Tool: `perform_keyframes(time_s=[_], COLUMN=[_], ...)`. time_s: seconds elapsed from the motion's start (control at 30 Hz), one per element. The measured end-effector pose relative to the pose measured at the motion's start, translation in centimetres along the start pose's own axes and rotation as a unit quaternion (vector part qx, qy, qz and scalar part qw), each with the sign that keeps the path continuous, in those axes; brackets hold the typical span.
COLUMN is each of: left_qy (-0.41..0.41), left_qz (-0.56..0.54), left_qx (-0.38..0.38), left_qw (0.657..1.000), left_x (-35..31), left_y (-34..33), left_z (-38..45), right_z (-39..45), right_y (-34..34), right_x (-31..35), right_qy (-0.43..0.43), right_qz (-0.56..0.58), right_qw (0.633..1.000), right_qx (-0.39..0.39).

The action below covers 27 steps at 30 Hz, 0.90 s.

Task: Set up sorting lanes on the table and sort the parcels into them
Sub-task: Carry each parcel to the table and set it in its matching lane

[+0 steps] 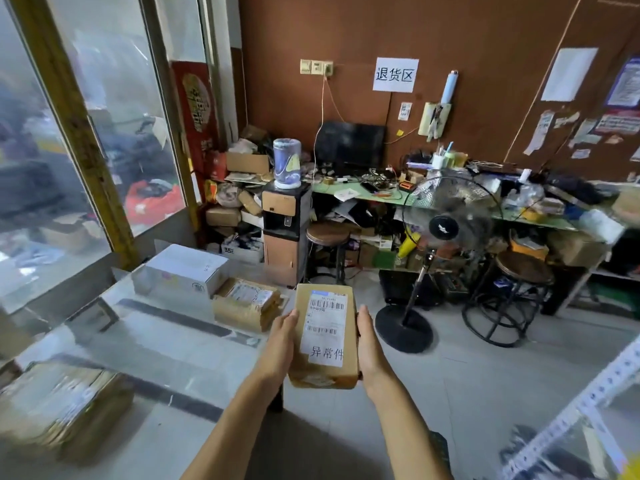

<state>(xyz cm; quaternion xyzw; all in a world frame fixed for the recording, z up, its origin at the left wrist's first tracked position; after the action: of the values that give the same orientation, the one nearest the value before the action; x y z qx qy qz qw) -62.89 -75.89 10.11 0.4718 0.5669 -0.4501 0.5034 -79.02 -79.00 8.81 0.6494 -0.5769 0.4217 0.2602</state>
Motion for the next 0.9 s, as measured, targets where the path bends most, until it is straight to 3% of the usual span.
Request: perform_keyframes(time_s=[0.17, 0.37, 0.47, 0.6, 0.77, 0.9], left_qy=[0.053, 0.096, 0.083, 0.105, 0.151, 0.173], left_qz=[0.004, -0.001, -0.007, 0.006, -0.028, -0.033], left_qx=[-0.071, -0.15, -0.187, -0.246, -0.288, -0.318], left_qw=[0.996, 0.984, 0.979, 0.963, 0.945, 0.931], left_x=[-1.9, -1.7, -1.4, -0.5, 1.1, 1.6], left_y=[-0.3, 3.4, 6.0, 10.3, 13.6, 14.8], left_z=[7.7, 14.4, 18.1, 21.8, 24.2, 25.3], right_z=[8.0, 17.7, 24.0, 34.1, 38.3, 42.7], right_y=[0.9, -2.6, -5.5, -9.8, -14.8, -17.0], right_x=[5.6, 10.0, 11.1, 11.4, 12.1, 9.4], right_qy=[-0.031, -0.048, -0.06, -0.047, -0.081, -0.098], right_qz=[-0.068, -0.109, -0.173, -0.271, -0.347, -0.358], right_qw=[0.996, 0.984, 0.975, 0.951, 0.91, 0.897], right_qx=[0.04, 0.133, 0.125, 0.142, 0.213, 0.241])
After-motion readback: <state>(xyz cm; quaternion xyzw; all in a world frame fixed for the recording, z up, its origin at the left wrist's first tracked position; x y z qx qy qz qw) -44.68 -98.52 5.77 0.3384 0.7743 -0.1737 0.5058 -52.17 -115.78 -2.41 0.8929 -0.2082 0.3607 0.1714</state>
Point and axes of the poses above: each hand's wrist, its own z-axis towards the middle knuckle, its own y-axis out of the back of the hand, x = y × z, the point moved 5 cm from there along z, towards the middle knuckle, and after that the axes turned 11 degrees about -y, right-handed, at the moved point
